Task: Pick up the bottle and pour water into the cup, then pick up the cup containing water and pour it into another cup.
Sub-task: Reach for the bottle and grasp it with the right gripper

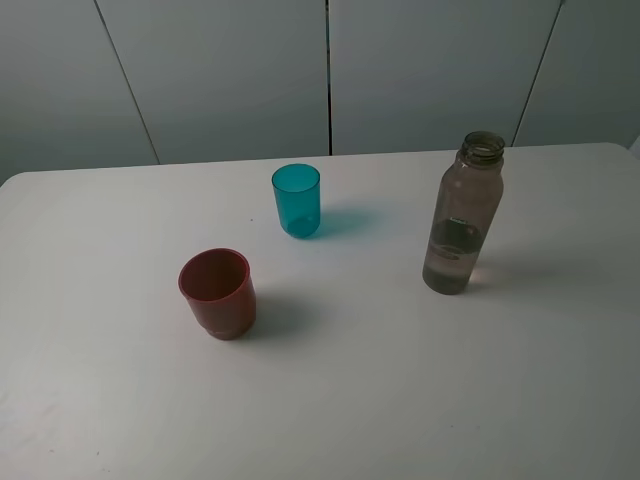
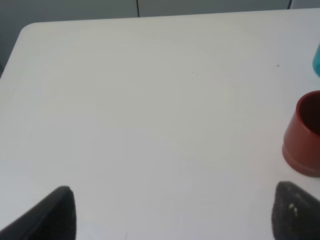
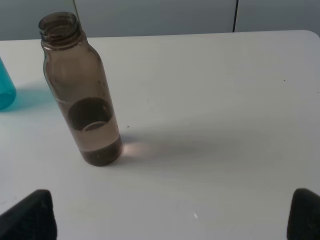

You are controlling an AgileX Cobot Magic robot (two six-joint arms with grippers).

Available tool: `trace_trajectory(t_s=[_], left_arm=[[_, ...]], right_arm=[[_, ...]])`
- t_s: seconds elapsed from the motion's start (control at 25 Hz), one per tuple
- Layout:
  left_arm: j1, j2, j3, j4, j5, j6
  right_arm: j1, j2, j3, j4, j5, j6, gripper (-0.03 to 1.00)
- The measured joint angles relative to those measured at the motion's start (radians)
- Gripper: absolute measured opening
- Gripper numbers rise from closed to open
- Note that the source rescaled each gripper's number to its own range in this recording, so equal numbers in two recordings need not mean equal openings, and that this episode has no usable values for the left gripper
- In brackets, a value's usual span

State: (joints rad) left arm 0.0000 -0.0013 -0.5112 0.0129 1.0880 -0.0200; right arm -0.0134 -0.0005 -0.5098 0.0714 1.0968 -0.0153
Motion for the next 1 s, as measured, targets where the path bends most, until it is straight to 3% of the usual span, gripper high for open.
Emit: trace_trajectory(t_s=[1.0], left_arm=[[0.0, 0.0, 0.0, 0.0, 0.0, 0.0]], right_arm=[[0.0, 0.0, 0.0, 0.0, 0.0, 0.0, 1.0]])
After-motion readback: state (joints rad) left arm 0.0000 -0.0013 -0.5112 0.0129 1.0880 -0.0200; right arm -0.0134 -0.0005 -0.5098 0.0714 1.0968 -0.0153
